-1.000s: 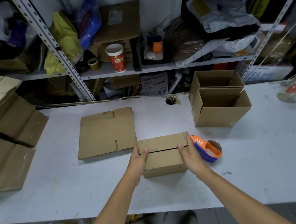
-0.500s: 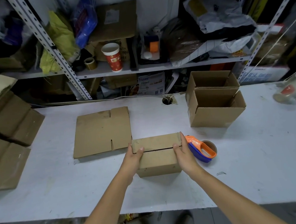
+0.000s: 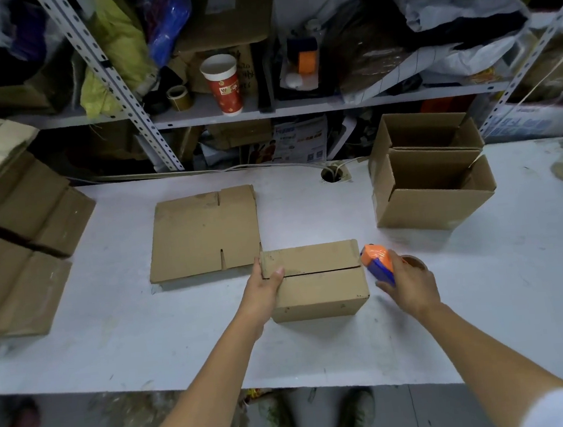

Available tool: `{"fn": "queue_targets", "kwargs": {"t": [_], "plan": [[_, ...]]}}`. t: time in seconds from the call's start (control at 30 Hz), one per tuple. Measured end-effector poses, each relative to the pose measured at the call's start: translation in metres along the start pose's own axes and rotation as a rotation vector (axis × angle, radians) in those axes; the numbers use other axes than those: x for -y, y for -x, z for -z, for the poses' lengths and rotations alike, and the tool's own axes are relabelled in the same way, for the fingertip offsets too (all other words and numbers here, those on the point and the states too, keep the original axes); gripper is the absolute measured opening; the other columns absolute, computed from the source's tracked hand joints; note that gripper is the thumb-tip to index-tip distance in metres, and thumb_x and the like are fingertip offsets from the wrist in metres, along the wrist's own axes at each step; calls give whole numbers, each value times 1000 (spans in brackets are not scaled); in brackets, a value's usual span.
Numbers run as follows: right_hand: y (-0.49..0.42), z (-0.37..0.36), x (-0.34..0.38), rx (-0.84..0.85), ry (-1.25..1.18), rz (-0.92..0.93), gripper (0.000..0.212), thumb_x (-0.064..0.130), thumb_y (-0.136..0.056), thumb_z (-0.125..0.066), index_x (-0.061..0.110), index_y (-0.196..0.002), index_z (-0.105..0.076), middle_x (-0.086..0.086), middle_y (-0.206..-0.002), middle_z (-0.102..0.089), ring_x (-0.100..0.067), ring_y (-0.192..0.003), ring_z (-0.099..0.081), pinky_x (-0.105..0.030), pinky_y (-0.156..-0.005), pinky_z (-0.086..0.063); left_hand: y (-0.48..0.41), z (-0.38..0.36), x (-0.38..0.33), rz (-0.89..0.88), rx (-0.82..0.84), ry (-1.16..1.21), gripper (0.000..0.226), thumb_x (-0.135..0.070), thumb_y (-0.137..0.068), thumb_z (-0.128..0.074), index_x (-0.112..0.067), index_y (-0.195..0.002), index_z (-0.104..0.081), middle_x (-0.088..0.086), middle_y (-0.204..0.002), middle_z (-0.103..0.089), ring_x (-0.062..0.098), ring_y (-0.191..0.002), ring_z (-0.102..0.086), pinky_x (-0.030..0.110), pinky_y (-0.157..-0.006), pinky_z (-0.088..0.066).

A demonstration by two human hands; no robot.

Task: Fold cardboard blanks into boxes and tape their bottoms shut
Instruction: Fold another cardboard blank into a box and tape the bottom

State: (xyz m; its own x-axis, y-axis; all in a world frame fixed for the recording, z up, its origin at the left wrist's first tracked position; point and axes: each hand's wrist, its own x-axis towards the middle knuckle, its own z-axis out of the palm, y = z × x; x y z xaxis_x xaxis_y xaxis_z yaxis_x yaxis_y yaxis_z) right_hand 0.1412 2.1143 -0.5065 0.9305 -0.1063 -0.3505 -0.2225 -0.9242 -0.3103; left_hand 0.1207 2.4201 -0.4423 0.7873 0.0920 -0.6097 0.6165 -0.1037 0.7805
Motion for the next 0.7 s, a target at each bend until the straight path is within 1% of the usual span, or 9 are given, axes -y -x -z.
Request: {"fn": "queue_targets", "kwargs": {"t": [0.07, 0.1, 0.13, 0.2, 0.23, 0.37, 0.47, 0.57, 0.7], "plan": [[-5, -3, 1, 6, -50, -13, 46, 30, -99, -55, 21, -143, -46, -8, -130, -62, -27, -119, -55, 1, -81, -35, 0, 0, 0, 2, 3, 0, 64, -47, -97, -56, -39, -153, -27, -10, -139, -56, 15, -125, -56, 45, -111, -42], [-8, -5, 1, 8, -57, -14, 42, 23, -100, -52, 19, -142, -48, -9, -131, -61, -27, -120, -55, 5, -77, -32, 1, 1, 0, -1, 6, 6, 64, -47, -97, -56, -39, -153, -27, -10, -140, -56, 16, -126, -55, 45, -112, -42], [-8, -3, 3, 4, -76, -21, 43, 19, -101, -51, 17, -143, -46, -10, -132, -60, -29, -120, -54, 1, -80, -35, 0, 1, 0, -4, 9, 5, 65, -47, -96, -56, -38, -154, -26, -10, -140, -56, 16, -126, -55, 45, -112, -42], [-8, 7, 6, -18, -178, -55, 48, 14, -100, -52, 14, -146, -41, -14, -129, -60, -33, -117, -55, -27, -84, -47, 2, 1, -1, -8, 16, 2, 65, -46, -97, -56, -37, -154, -26, -7, -141, -55, 17, -126, -55, 45, -112, -42], [-6, 17, 9, -28, -261, -63, 46, 14, -100, -53, 13, -145, -42, -14, -127, -62, -34, -114, -57, -33, -81, -46, 2, 1, -1, -12, 16, 4, 63, -44, -98, -56, -35, -154, -27, -6, -141, -55, 17, -125, -55, 44, -112, -42], [14, 75, 18, -30, -884, -153, 47, 15, -102, -56, 17, -147, -44, -4, -127, -60, -24, -113, -59, -34, -81, -49, 4, 2, -4, -33, 20, -1, 56, -41, -100, -55, -33, -150, -33, -6, -137, -58, 16, -121, -57, 42, -109, -44], [30, 123, 26, -62, -1102, -154, 37, 21, -98, -60, 20, -134, -50, -2, -126, -59, -20, -110, -57, -39, -88, -50, 4, 3, -5, -41, 31, 2, 55, -39, -100, -55, -34, -150, -34, -6, -134, -59, 17, -119, -58, 42, -108, -46], [38, 155, 41, 40, -1130, -58, 46, 39, -87, -68, 22, -127, -55, -2, -124, -63, -21, -112, -60, -44, -94, -52, 7, 4, -6, -42, 38, 2, 54, -39, -100, -55, -34, -150, -34, -7, -133, -59, 17, -119, -58, 42, -107, -46], [39, 168, 83, 222, -857, 130, 52, 47, -77, -70, 26, -123, -58, 2, -121, -65, -19, -111, -62, -41, -95, -55, 4, 6, -4, -23, 57, -24, 65, -47, -95, -58, -34, -152, -30, -6, -138, -57, 18, -123, -56, 44, -110, -44]]}}
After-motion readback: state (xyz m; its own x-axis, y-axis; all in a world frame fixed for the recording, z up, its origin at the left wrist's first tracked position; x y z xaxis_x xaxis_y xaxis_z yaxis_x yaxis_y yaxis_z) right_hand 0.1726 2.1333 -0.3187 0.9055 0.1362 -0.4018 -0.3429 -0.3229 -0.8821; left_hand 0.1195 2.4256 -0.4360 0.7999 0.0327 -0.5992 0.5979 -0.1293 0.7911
